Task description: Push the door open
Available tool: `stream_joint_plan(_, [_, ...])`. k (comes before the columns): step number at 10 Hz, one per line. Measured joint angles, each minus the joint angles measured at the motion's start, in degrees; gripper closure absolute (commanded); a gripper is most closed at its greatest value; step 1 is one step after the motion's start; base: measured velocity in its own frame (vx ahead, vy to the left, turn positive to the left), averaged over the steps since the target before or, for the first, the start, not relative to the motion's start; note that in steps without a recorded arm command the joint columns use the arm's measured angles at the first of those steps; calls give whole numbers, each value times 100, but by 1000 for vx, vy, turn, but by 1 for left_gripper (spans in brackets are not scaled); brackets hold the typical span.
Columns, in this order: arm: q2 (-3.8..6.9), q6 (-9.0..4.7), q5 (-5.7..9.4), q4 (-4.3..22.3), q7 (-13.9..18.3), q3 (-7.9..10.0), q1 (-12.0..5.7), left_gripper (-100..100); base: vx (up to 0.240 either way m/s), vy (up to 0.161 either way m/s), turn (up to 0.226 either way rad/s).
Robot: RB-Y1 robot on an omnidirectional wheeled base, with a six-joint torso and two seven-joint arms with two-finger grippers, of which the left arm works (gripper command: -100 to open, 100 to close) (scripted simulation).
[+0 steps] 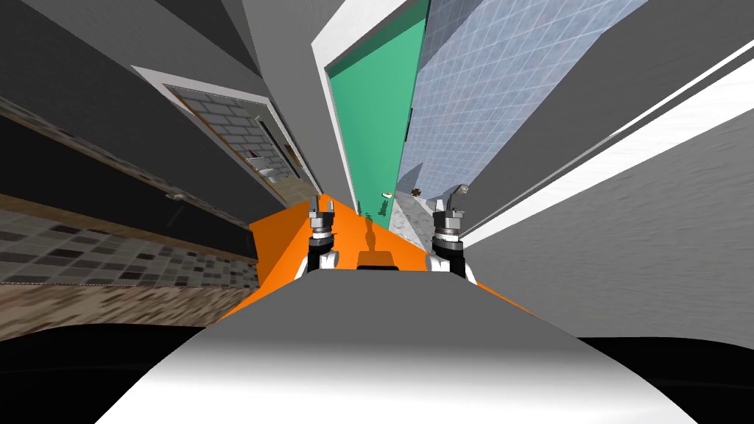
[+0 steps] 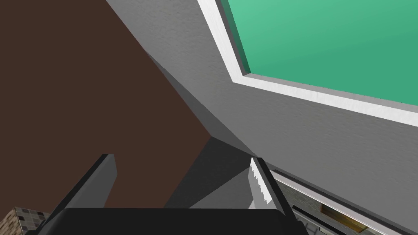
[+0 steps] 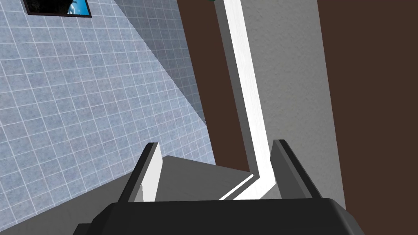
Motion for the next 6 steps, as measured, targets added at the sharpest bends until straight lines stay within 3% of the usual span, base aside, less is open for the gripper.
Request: stream_joint_plan(6, [121, -20, -86, 698, 42, -178, -228, -100, 96, -4, -36])
